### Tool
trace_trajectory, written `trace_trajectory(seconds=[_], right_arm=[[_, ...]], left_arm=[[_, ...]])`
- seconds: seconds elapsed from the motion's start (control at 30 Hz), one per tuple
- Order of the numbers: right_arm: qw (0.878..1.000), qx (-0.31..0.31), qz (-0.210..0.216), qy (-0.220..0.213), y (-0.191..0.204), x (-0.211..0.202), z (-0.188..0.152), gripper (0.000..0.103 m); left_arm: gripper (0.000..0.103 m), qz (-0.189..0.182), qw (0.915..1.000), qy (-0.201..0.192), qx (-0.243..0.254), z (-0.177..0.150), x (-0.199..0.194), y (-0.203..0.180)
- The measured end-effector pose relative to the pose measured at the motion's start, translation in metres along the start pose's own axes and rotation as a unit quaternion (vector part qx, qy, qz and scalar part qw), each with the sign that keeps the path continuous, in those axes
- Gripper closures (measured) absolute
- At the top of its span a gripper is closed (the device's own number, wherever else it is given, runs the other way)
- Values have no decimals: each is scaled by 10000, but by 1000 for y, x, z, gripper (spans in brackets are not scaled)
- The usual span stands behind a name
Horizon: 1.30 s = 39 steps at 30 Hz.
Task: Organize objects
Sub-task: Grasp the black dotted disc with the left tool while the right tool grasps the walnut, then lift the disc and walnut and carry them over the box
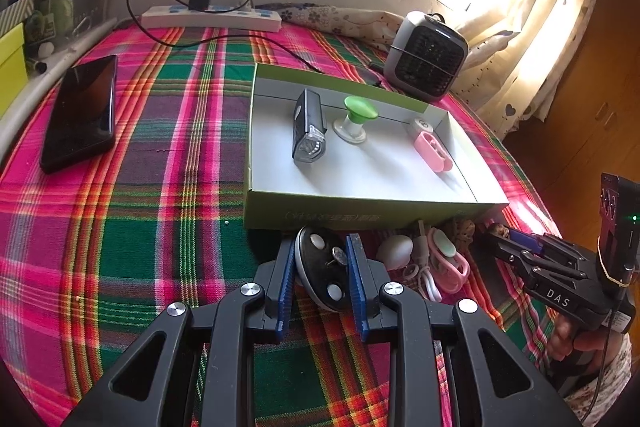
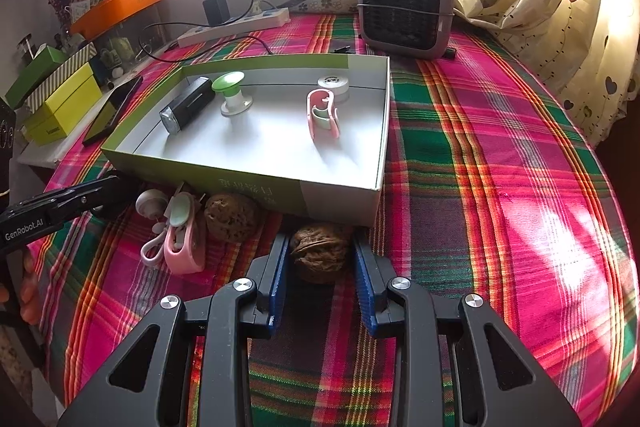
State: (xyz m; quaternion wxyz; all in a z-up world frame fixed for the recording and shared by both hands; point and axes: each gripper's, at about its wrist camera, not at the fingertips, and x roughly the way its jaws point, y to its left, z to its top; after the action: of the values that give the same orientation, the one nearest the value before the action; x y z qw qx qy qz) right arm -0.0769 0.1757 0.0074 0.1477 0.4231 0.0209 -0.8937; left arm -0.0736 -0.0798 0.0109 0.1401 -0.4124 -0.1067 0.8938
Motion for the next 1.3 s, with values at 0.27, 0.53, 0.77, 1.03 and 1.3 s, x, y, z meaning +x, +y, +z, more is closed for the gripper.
trace_trajectory(seconds=[0.27, 0.53, 0.77, 1.03, 1.3], right_arm=[[9999, -106, 79, -62, 4, -9, 3, 72], [9995, -170, 181, -183, 8, -16, 9, 72], [9992, -190, 183, -288, 8, -19, 20, 72], [9987, -271, 159, -399, 9, -17, 38, 72], [9989, -336, 101, -296, 7, 2, 56, 72]], left_arm=[[81, -51, 9999, -133, 78, 6, -12, -5], [81, -81, 9997, -207, 98, 15, -17, -6], [81, -113, 9993, -266, 245, 26, -18, -14], [81, -203, 9990, -255, 294, 45, -6, -17], [81, -195, 9988, -210, 395, 63, 12, -22]])
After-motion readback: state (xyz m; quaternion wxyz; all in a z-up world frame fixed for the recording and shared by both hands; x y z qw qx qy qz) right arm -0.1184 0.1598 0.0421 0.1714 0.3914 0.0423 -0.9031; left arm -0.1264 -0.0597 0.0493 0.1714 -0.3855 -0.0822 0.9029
